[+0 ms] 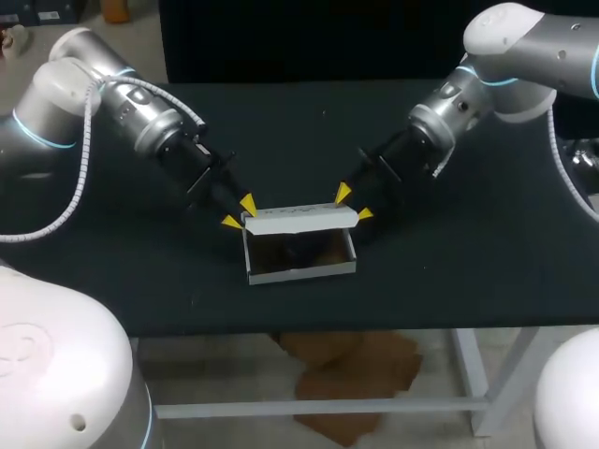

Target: Assemble the packaging by folding the flat box into shape, placing the metal phone stand inside, and closing the box properly

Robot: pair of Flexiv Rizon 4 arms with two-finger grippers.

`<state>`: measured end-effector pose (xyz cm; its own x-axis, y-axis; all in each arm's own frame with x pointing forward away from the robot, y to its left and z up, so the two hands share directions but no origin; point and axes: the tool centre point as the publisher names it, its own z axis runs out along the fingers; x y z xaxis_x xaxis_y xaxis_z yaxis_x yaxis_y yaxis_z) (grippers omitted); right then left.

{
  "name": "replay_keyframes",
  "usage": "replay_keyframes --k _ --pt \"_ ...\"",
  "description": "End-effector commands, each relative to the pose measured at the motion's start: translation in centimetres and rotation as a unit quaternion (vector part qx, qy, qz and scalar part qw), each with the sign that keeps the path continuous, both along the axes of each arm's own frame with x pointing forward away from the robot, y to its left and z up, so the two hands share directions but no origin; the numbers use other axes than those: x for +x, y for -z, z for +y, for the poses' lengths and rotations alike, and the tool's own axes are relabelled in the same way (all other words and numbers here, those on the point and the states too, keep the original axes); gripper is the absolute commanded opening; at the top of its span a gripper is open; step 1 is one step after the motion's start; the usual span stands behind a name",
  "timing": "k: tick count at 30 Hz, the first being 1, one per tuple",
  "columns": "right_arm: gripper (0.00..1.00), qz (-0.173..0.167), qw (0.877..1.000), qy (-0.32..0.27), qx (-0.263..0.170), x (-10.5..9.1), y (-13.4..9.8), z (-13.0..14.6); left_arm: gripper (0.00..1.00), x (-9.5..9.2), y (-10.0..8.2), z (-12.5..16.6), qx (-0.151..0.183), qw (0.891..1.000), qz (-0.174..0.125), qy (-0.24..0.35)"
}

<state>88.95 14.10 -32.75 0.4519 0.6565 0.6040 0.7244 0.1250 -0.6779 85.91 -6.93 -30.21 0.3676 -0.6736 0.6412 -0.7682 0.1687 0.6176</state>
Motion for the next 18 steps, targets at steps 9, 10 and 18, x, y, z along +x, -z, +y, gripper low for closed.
replay_keyframes --k 9,10,18 --pt "0.47 0.016 1.0 -0.008 0.004 0.67 0.02 0.43 0.32 0.58 0.11 -0.04 -0.009 1.0 0.022 0.009" --pt "0.47 0.016 1.0 -0.009 0.004 0.7 -0.01 0.43 0.32 0.59 0.09 -0.03 -0.01 1.0 0.025 0.009" --pt "0.47 0.022 1.0 -0.009 0.007 0.75 -0.17 0.45 0.31 0.72 0.07 -0.02 -0.008 0.999 0.034 0.009"
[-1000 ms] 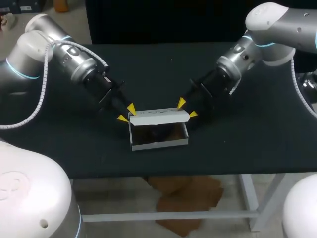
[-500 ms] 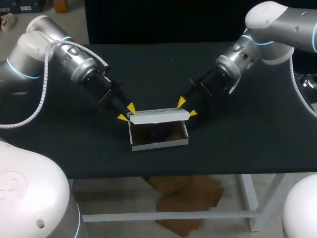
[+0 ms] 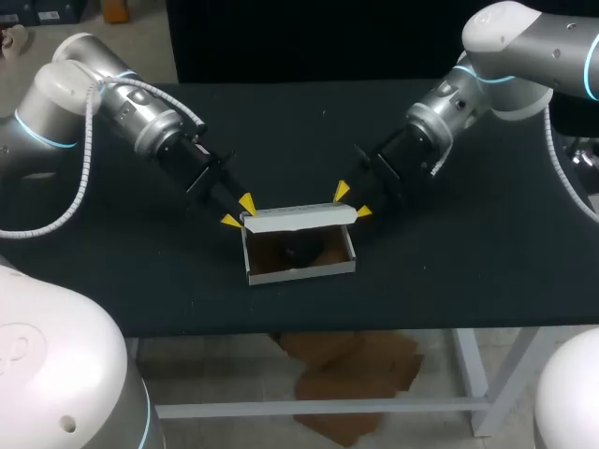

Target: Assemble the packaging by folding the flat box into shape, placing the metal phone stand inside, and closing the box properly

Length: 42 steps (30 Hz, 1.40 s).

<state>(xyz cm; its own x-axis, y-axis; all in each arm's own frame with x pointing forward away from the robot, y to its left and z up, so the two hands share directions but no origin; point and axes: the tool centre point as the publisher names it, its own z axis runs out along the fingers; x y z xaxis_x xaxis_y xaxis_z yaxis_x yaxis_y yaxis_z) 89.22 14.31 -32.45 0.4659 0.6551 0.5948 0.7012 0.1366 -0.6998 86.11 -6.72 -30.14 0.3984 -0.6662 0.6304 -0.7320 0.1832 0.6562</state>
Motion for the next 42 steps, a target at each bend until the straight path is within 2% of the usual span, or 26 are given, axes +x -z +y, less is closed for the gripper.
replay_keyframes --k 1,10,42 --pt "0.47 0.007 1.0 -0.004 0.003 0.48 0.12 0.23 0.31 0.53 0.14 -0.24 -0.001 1.0 0.007 0.006" --pt "0.46 0.017 1.0 -0.005 0.008 0.53 -0.08 0.2 0.31 0.62 0.13 -0.29 0.001 1.0 0.013 0.005" --pt "0.46 0.023 1.0 -0.012 0.01 0.81 -0.51 0.61 0.29 1.1 -0.2 -0.76 0.004 1.0 0.03 0.003"
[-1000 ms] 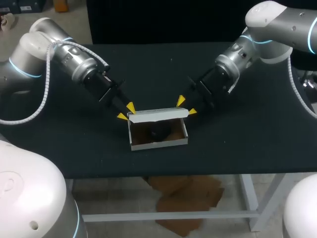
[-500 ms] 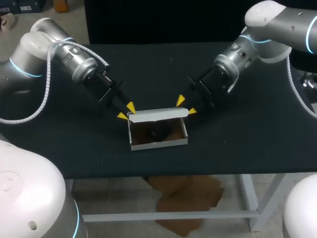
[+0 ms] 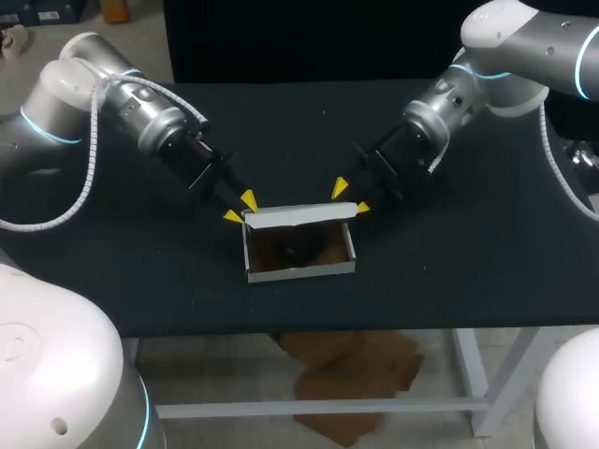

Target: Assemble the packaging by folding the flat box into shape, placing the metal phone stand inside, and closing the box properly

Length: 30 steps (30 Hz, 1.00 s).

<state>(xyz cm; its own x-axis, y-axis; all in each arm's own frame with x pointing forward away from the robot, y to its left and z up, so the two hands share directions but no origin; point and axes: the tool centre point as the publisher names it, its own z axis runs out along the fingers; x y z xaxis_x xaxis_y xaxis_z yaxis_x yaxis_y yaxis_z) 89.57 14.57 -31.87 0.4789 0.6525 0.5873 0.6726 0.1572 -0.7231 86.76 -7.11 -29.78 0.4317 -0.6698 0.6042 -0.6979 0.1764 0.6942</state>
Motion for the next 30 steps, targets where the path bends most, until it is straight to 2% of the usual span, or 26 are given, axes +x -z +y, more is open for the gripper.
replay_keyframes --k 1,19,30 --pt "0.46 0.004 1.0 -0.005 0.002 0.5 0.09 0.38 0.29 0.45 0.15 -0.37 0.0 1.0 0.005 0.003" --pt "0.45 0.009 1.0 -0.006 0.005 0.84 -0.27 0.58 0.29 0.71 -0.34 -0.6 -0.004 1.0 0.022 -0.004" --pt "0.45 0.014 1.0 -0.009 0.009 0.94 -0.36 0.83 0.28 0.92 -0.04 -0.54 0.001 0.999 0.032 -0.01"
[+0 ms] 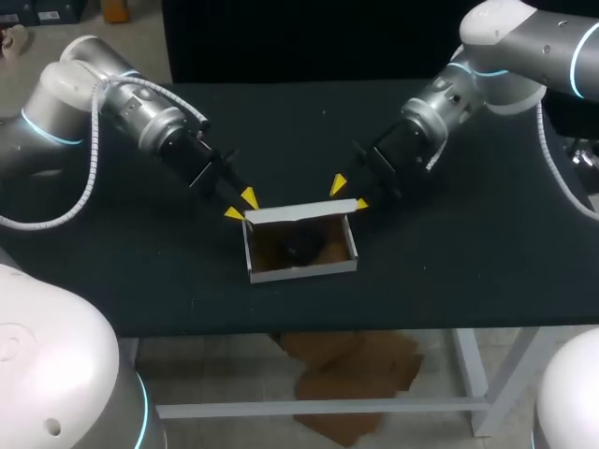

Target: Assemble the packaging by folding the flat box into shape, placing the metal phone stand inside, and closing the box properly

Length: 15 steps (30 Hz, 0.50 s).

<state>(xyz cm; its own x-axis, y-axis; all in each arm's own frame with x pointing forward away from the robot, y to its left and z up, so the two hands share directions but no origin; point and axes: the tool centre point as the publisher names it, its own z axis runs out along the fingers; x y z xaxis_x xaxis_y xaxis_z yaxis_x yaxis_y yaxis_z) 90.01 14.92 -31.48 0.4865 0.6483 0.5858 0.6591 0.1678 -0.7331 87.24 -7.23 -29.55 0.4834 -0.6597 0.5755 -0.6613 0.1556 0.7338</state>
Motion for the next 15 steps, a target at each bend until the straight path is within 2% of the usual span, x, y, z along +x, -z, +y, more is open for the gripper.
replay_keyframes --k 1,15 --pt "0.45 0.005 1.0 -0.007 0.003 0.51 0.0 0.53 0.29 0.48 0.18 -0.49 -0.001 1.0 0.003 0.002" --pt "0.45 0.005 1.0 -0.008 0.002 0.53 -0.04 0.89 0.29 1.1 -0.06 -0.83 -0.009 1.0 0.006 -0.022"
